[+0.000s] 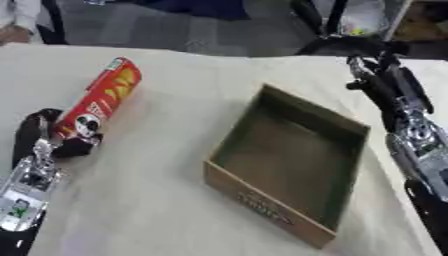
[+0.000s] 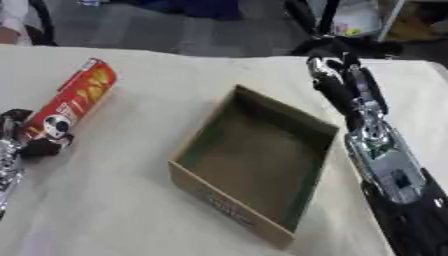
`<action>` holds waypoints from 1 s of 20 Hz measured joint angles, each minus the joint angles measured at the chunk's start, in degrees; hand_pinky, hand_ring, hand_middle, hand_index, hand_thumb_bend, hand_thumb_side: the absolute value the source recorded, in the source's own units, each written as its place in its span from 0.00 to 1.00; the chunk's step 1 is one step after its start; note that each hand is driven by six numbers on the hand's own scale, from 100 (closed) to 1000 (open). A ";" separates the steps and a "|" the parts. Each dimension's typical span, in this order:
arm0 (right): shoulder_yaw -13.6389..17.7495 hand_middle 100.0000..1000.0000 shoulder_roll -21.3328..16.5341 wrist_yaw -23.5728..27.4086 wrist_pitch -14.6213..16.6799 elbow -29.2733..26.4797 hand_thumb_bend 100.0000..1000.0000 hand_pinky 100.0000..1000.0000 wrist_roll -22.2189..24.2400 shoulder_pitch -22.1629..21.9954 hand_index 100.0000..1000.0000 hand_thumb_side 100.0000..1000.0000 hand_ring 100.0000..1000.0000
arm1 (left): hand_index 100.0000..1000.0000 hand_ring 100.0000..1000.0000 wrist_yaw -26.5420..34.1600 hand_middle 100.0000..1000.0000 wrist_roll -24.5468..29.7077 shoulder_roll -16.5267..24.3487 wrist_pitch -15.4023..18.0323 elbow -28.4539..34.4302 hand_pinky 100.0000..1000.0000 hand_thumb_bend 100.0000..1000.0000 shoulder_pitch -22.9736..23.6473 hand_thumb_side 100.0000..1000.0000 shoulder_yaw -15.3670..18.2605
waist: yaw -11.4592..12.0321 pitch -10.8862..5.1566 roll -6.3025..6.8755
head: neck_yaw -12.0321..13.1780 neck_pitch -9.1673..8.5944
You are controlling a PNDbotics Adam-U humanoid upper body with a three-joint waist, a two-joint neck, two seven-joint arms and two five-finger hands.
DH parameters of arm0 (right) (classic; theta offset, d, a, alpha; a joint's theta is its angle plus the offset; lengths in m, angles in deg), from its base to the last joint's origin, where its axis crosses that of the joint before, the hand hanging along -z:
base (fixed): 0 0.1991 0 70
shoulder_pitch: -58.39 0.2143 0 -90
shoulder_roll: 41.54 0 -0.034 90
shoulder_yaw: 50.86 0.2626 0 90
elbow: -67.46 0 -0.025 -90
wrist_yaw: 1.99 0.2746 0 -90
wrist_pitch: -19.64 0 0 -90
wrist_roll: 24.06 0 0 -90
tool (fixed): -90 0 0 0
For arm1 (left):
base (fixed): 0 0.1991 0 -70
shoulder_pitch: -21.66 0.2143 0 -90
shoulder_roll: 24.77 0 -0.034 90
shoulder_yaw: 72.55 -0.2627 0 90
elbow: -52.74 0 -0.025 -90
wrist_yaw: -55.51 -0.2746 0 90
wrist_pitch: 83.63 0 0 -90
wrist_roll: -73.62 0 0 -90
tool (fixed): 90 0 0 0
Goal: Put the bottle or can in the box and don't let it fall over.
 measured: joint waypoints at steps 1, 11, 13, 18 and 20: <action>0.00 1.00 0.00 -0.03 0.03 0.00 0.00 0.66 0.03 0.00 1.00 0.53 0.99 | 0.69 0.69 0.28 0.70 -0.31 0.00 0.09 0.04 0.33 0.25 0.01 0.00 -0.11 | 0.00 0.00 0.00 | 0.00 0.00; 0.00 1.00 0.02 -0.31 0.12 -0.03 0.00 0.66 0.18 -0.04 1.00 0.53 0.99 | 0.70 0.69 -2.03 0.70 1.64 1.07 -1.08 1.90 0.34 0.24 -1.12 0.00 -1.02 | 0.02 0.00 0.00 | -0.09 0.03; 0.00 1.00 0.02 -0.32 0.17 -0.03 0.00 0.66 0.23 -0.09 1.00 0.53 0.99 | 0.70 0.69 -3.03 0.70 2.94 1.46 -1.59 2.64 0.34 0.24 -1.77 0.00 -1.15 | 0.02 -0.01 0.02 | -0.10 0.04; 0.00 1.00 0.02 -0.34 0.28 -0.03 0.00 0.66 0.34 -0.52 1.00 0.53 0.99 | 0.71 0.69 -5.20 0.70 5.74 2.08 -2.56 3.69 0.34 0.23 -2.93 0.00 -1.33 | 0.01 -0.04 0.02 | -0.21 0.10; 0.00 1.00 0.02 -0.34 0.30 -0.03 0.00 0.66 0.35 -0.54 1.00 0.53 0.99 | 0.71 0.69 -5.75 0.70 6.66 2.09 -2.75 4.23 0.34 0.23 -3.25 0.00 -1.44 | 0.01 -0.05 0.03 | -0.33 0.18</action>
